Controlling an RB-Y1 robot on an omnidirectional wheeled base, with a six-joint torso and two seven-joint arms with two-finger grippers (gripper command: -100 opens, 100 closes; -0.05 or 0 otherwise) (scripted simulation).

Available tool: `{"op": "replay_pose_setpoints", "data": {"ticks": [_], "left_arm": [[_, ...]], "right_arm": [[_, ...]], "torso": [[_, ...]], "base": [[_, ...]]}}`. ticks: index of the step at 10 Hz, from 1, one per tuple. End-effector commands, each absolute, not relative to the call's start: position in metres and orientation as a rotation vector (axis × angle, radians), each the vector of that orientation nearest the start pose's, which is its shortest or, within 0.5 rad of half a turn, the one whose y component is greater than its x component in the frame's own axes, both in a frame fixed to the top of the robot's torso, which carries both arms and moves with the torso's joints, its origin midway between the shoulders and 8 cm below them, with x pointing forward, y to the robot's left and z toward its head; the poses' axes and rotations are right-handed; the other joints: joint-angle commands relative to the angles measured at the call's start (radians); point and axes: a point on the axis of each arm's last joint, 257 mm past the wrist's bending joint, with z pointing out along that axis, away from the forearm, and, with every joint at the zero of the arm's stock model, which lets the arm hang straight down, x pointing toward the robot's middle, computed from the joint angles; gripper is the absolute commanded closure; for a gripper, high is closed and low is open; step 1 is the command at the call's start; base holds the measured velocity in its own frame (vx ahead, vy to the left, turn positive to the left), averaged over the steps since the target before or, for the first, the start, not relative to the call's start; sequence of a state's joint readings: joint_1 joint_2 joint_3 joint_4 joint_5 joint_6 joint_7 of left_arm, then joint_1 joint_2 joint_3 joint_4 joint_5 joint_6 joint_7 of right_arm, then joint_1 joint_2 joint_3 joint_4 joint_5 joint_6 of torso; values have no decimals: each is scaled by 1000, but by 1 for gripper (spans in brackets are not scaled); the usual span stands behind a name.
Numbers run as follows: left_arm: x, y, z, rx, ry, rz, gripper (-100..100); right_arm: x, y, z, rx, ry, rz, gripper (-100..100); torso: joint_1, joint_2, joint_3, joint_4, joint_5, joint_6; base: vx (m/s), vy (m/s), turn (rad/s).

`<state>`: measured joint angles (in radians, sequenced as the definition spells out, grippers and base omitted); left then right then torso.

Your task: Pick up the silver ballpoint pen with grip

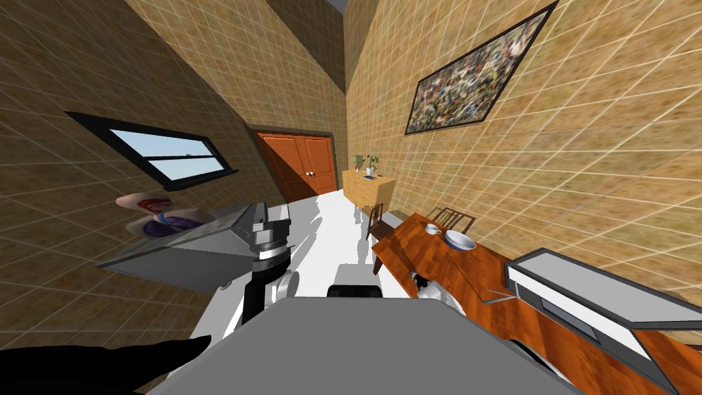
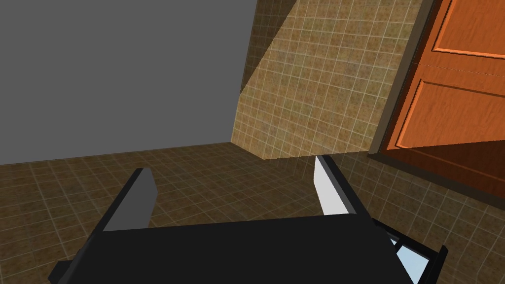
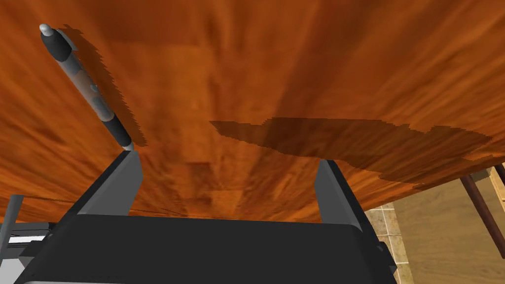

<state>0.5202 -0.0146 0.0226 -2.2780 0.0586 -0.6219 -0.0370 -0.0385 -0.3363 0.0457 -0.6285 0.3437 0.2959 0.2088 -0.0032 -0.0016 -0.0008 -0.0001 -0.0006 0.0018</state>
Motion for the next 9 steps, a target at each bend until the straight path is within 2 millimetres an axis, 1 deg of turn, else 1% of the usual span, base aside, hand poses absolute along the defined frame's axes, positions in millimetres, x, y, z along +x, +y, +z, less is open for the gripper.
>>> {"op": "replay_pose_setpoints", "data": {"ticks": [1, 2, 3, 4, 5, 6, 7, 9], "left_arm": [[318, 294, 40, -605, 499, -1291, 0], [318, 294, 40, -605, 498, -1291, 0], [318, 294, 40, -605, 499, -1291, 0], [318, 294, 40, -605, 498, -1291, 0], [318, 294, 40, -605, 499, -1291, 0], [318, 294, 40, -605, 499, -1291, 0], [318, 294, 40, -605, 499, -1291, 0], [318, 294, 40, -605, 498, -1291, 0]], "right_arm": [[268, -475, -611, 1179, 2320, -251, -100], [252, -483, -615, 1200, 2338, -290, -100], [252, -483, -615, 1200, 2338, -290, -100], [237, -489, -619, 1218, 2354, -324, -100], [237, -489, -619, 1218, 2354, -324, -100], [213, -498, -625, 1249, 2378, -376, -100], [223, -496, -622, 1239, 2365, -360, -100], [205, -500, -627, 1260, 2386, -393, -100]], "torso": [[0, 0, 0, 0, 0, 0], [1, 0, 0, 0, 0, 0], [1, 0, 0, 0, 0, 0], [1, 0, 0, 0, 0, 0], [1, 0, 0, 0, 0, 0], [1, 0, 0, 0, 0, 0], [0, 0, 0, 0, 0, 0], [1, 0, 0, 0, 0, 0]], "base": [[11, -10, 4], [21, -13, 2], [15, -17, -5], [14, -25, -2], [14, -21, 2], [31, -39, -14], [28, -35, -10], [12, -11, 2]]}}
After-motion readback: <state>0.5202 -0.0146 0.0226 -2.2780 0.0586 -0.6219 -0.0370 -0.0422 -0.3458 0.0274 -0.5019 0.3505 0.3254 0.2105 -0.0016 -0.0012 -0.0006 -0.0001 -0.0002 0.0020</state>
